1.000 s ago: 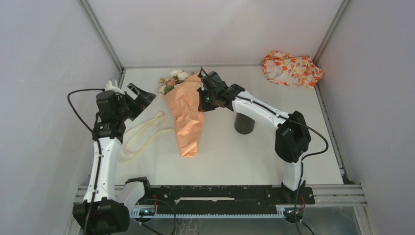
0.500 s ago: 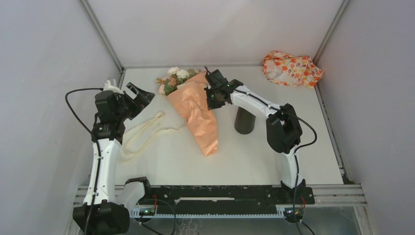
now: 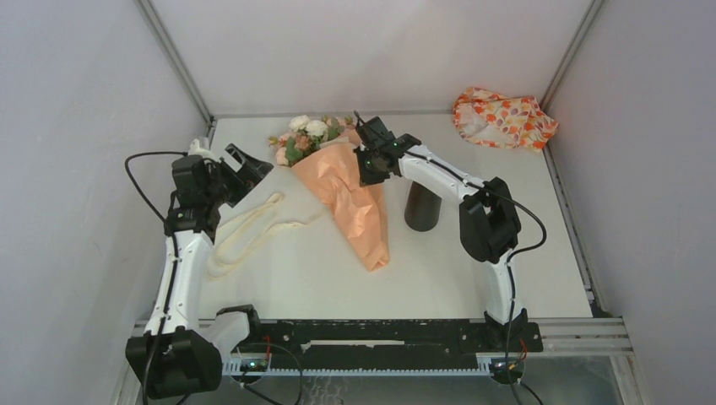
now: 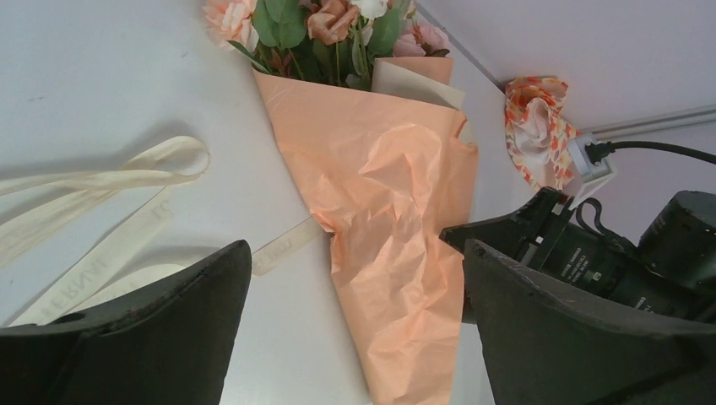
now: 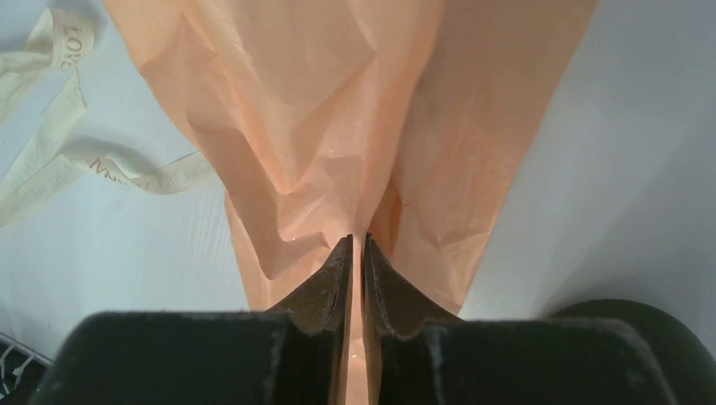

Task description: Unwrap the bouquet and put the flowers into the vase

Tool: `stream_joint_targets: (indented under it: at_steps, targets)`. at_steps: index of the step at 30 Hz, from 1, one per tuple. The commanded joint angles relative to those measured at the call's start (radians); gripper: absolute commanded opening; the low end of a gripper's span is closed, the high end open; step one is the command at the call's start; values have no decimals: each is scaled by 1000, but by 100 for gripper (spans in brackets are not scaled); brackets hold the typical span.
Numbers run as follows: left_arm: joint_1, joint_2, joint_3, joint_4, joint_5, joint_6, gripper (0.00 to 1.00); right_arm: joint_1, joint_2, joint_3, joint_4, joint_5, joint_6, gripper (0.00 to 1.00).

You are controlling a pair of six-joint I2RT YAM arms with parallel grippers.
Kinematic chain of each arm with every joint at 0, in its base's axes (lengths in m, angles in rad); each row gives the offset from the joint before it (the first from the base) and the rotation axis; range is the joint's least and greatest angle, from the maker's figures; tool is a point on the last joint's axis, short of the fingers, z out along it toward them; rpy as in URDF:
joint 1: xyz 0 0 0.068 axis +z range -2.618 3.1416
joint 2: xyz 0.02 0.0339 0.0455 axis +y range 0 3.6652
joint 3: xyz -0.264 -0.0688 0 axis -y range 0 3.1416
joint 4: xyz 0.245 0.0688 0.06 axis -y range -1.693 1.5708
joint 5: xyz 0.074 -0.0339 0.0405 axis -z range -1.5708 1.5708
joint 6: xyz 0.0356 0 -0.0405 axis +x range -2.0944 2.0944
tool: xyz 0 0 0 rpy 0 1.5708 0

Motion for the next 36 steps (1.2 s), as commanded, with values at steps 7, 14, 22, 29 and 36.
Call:
stream_joint_targets:
  at_steps: [7, 14, 22, 29, 36]
  targets:
    - [-7, -57, 33, 15, 6, 7, 100, 61, -70, -11, 96, -94, -22, 4]
    - [-7, -174, 116, -108, -190, 17, 100, 215, -19, 88, 122, -200, -32, 7]
    - [-6, -256, 163, -200, -331, 50, 100, 304, 186, 194, 130, -413, -6, 24]
    - [-6, -258, 159, -203, -331, 48, 100, 313, 293, 185, 194, -550, 51, 34]
    - [-6, -253, 147, -201, -323, 48, 100, 318, 310, 134, 240, -587, 80, 44]
